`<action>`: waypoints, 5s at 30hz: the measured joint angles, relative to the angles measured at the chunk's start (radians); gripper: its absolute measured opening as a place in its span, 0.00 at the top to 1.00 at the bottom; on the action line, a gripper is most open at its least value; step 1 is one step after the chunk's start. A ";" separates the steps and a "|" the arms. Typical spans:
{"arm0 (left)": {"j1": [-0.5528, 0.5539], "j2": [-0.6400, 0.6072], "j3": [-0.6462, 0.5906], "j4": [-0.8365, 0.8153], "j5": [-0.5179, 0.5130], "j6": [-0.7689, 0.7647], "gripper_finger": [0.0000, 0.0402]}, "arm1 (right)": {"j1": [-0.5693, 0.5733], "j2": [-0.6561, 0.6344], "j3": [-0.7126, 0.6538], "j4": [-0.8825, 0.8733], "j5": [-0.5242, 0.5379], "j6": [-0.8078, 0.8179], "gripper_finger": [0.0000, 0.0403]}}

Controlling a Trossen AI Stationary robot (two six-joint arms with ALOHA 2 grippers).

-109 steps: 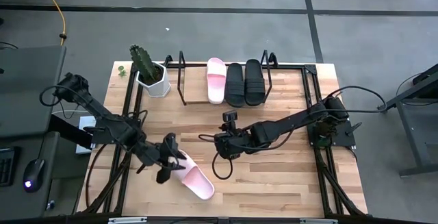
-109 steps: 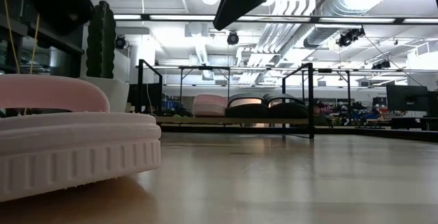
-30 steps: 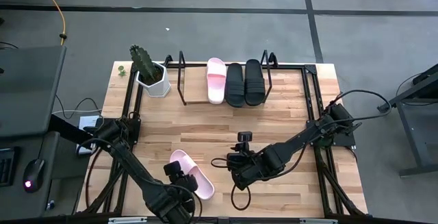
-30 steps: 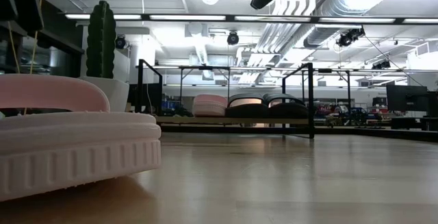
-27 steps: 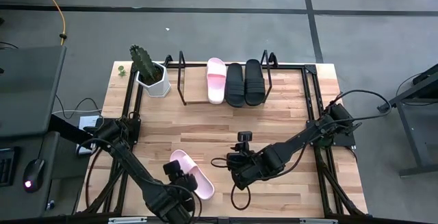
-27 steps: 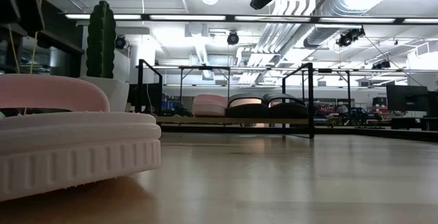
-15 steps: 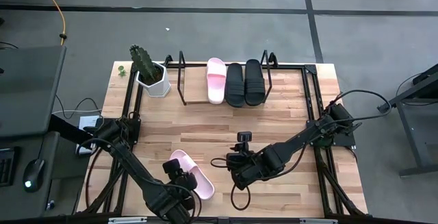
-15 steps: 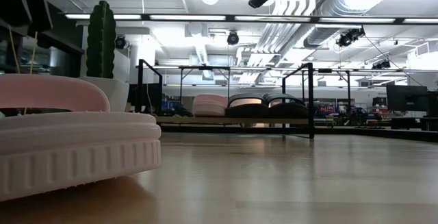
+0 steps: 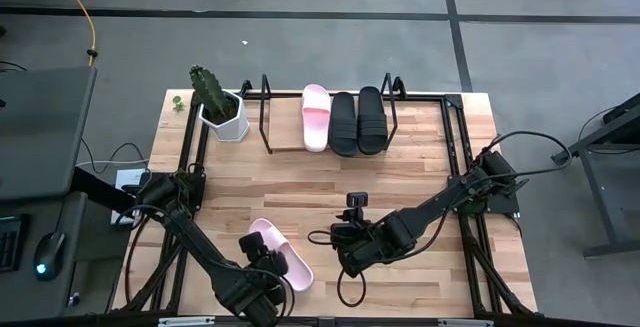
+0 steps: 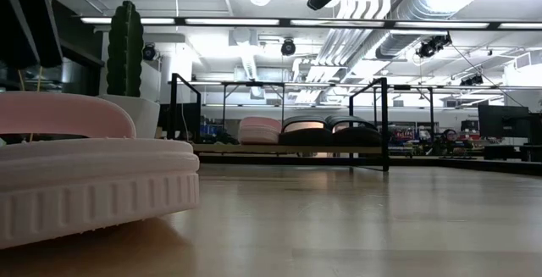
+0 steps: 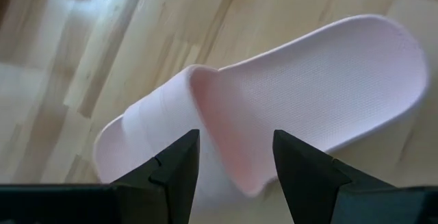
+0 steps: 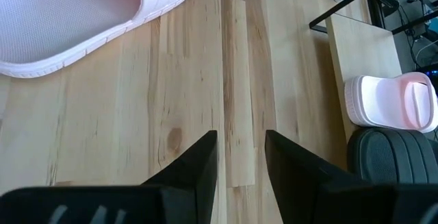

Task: Pick and place slides into the shelf
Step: Put the pink slides on the shelf

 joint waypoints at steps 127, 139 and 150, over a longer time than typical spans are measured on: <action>0.258 -0.014 0.100 -0.341 -0.119 0.316 1.00 | -0.018 0.000 0.000 -0.062 0.036 -0.113 0.72; 0.353 -0.070 0.094 -0.342 -0.196 0.414 1.00 | -0.071 0.001 0.000 -0.302 0.083 0.083 0.72; 0.357 -0.200 0.094 -0.341 -0.296 0.485 1.00 | -0.073 0.001 0.000 -0.312 0.149 0.067 0.72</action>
